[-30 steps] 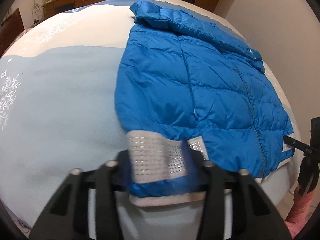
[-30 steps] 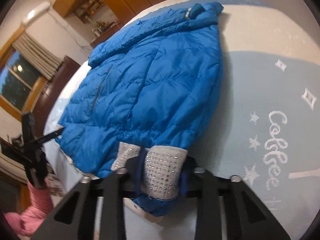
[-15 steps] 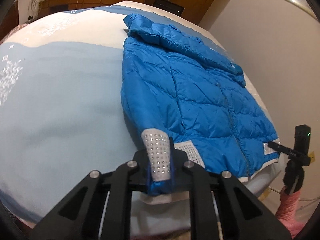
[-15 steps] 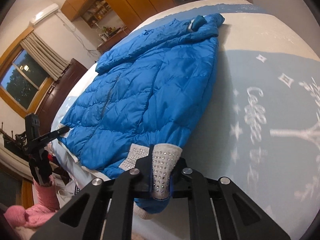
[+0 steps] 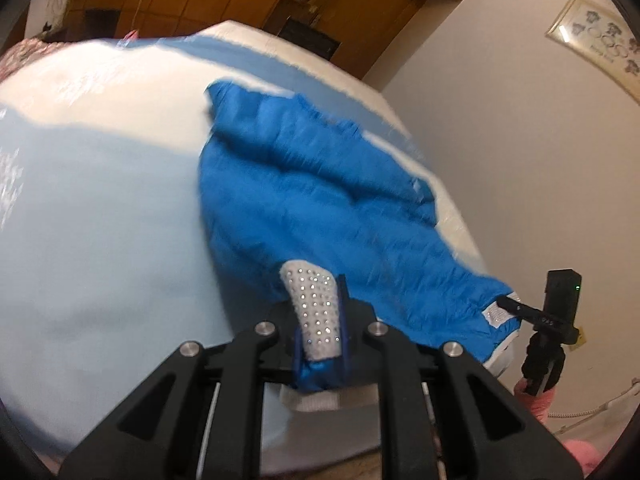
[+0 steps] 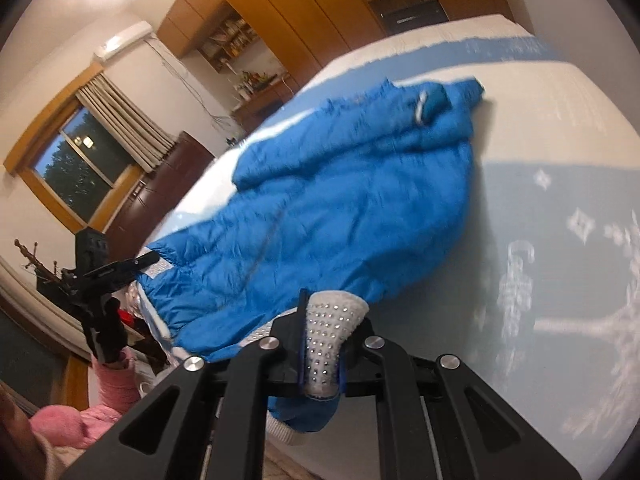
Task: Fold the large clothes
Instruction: 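Lift the hem with both grippers and fold it over toward the collar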
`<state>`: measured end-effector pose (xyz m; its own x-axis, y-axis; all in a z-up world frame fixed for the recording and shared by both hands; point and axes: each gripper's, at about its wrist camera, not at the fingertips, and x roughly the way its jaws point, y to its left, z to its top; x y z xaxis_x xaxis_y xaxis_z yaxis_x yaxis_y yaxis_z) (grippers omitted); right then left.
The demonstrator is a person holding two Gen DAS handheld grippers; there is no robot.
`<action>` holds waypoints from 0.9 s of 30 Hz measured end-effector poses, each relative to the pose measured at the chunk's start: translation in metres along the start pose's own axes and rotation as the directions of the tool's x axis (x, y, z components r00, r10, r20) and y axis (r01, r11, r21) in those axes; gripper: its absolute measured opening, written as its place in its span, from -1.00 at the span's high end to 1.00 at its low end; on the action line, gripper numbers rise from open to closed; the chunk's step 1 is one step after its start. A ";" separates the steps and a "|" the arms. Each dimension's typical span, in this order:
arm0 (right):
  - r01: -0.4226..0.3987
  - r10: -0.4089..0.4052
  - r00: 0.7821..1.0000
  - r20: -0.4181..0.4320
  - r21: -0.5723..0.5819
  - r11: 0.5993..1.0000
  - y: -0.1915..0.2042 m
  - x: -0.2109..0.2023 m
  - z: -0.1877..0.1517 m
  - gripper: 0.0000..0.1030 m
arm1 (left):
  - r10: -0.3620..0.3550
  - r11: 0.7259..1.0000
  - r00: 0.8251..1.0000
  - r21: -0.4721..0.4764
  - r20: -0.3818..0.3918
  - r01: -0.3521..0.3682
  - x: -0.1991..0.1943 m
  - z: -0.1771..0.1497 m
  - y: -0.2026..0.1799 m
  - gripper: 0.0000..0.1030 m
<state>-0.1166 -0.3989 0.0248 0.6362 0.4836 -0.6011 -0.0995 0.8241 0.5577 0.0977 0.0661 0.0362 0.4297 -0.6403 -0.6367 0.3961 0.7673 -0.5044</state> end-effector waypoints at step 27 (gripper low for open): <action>-0.047 0.068 0.996 -0.058 0.307 0.950 -0.116 0.102 0.221 0.76 | -0.070 0.985 0.996 -0.164 -0.057 0.060 0.171 0.237 0.044 0.71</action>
<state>0.1286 -0.5106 0.0250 0.5825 0.5550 -0.5938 0.1106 0.6697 0.7344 0.3805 -0.0181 0.0433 0.3541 -0.6895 -0.6318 0.2824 0.7229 -0.6306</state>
